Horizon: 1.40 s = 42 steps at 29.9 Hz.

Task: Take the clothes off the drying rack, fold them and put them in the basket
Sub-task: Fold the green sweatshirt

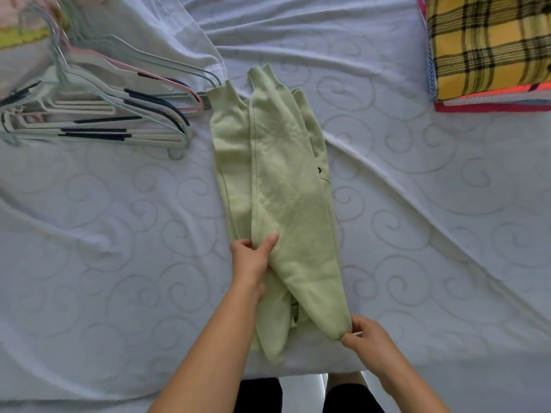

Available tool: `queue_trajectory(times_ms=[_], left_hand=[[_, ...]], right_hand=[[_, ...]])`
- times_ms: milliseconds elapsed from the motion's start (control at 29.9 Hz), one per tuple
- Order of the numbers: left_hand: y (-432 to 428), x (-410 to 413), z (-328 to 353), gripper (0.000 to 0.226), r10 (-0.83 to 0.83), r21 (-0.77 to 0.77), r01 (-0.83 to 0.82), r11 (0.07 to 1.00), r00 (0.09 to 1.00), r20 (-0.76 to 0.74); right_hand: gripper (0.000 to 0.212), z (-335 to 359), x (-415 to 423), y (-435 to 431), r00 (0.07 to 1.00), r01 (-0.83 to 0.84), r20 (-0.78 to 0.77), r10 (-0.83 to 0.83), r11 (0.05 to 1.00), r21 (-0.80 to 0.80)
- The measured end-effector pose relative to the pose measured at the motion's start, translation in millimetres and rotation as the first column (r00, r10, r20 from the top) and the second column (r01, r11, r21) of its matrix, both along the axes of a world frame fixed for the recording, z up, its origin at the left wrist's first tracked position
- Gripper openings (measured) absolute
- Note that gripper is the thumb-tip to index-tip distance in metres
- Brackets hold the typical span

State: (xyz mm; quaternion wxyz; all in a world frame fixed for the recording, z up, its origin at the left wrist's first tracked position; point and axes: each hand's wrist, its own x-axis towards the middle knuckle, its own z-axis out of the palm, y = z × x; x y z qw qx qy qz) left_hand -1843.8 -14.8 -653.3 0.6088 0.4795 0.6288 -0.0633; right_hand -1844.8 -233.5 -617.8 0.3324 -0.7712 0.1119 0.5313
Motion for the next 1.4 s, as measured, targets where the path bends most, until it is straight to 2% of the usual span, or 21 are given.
queue_trajectory(times_ms=[67,134,234,334,401,468,602,668,769,869,936,1003,1036,1069,1136,1203,1237,1270,1303,1370,1404], left_hand=[[-22,-10,4,0.052,0.243,-0.207,-0.224,0.952,0.968,0.068],[-47,-12,14,0.034,0.370,-0.427,-0.292,0.856,0.922,0.112],[-72,-2,23,0.032,0.473,-0.616,-0.226,0.754,0.838,0.272],[-85,3,22,0.041,0.523,-0.696,-0.194,0.692,0.798,0.298],[-96,-4,14,0.052,0.492,-0.703,-0.197,0.683,0.836,0.244],[-105,-13,7,0.051,0.424,-0.663,-0.191,0.724,0.881,0.210],[-108,-23,1,0.023,0.373,-0.532,-0.216,0.819,0.905,0.206],[-99,-22,1,0.030,0.359,-0.489,-0.192,0.851,0.893,0.274],[-86,-18,-1,0.045,0.381,-0.527,-0.175,0.831,0.870,0.312],[-92,-14,-1,0.031,0.248,-0.556,-0.104,0.825,0.950,0.190],[-96,-11,-2,0.040,0.185,-0.494,-0.104,0.863,0.976,0.118],[-93,-12,-1,0.045,0.103,-0.430,-0.029,0.902,0.983,0.149],[-92,-12,2,0.039,0.091,-0.430,-0.001,0.903,0.978,0.188],[-90,-13,5,0.033,0.124,-0.446,-0.011,0.895,0.966,0.225],[-88,-19,3,0.045,0.276,-0.497,-0.110,0.861,0.922,0.273],[-84,-24,-4,0.075,0.399,-0.521,-0.209,0.827,0.872,0.282],[-84,-23,-7,0.082,0.407,-0.523,-0.217,0.824,0.870,0.280],[-85,-21,-7,0.074,0.391,-0.525,-0.204,0.826,0.879,0.274],[-88,-17,-8,0.057,0.353,-0.522,-0.170,0.836,0.894,0.275],[-93,-6,-7,0.023,0.281,-0.495,-0.119,0.861,0.922,0.267],[-95,-2,-8,0.015,0.263,-0.478,-0.115,0.871,0.930,0.257]], right_hand=[[0.014,6,3,-5,0.999,0.029,-0.041,-0.028,0.999,0.022],[0.017,14,11,-9,0.996,0.053,-0.074,-0.048,0.997,0.062],[0.026,29,26,-23,0.997,0.047,-0.058,-0.041,0.993,0.104],[0.027,37,37,-41,1.000,-0.027,0.014,0.026,0.997,0.079],[0.028,31,38,-46,0.996,-0.086,0.005,0.086,0.995,0.051],[0.030,18,32,-43,0.989,-0.137,-0.054,0.138,0.990,0.025],[0.039,-14,22,-35,0.982,-0.107,-0.150,0.112,0.993,0.041],[0.038,-21,24,-33,0.977,-0.122,-0.166,0.132,0.990,0.069],[0.034,-22,27,-31,0.960,-0.136,-0.229,0.158,0.985,0.111],[0.021,-16,26,-27,0.937,-0.175,-0.294,0.191,0.981,0.078],[0.014,-15,30,-27,0.910,-0.285,-0.309,0.277,0.958,0.017],[0.008,-19,45,-29,0.846,-0.530,-0.148,0.512,0.836,-0.139],[0.008,-18,60,-21,0.813,-0.561,0.008,0.582,0.787,-0.259],[0.009,-14,76,-8,0.815,-0.489,0.172,0.553,0.816,-0.310],[0.015,-10,108,31,0.855,-0.278,0.404,0.325,0.945,-0.173],[0.039,-18,137,78,0.833,-0.201,0.511,0.212,0.977,-0.077],[0.053,-25,152,100,0.821,-0.190,0.536,0.198,0.979,-0.071],[0.061,-32,165,119,0.814,-0.178,0.545,0.200,0.980,-0.094],[0.060,-40,177,134,0.810,-0.172,0.549,0.206,0.978,-0.114],[0.037,-53,197,148,0.774,-0.156,0.600,0.200,0.980,-0.125],[0.028,-56,203,147,0.751,-0.118,0.640,0.159,0.987,-0.106]])
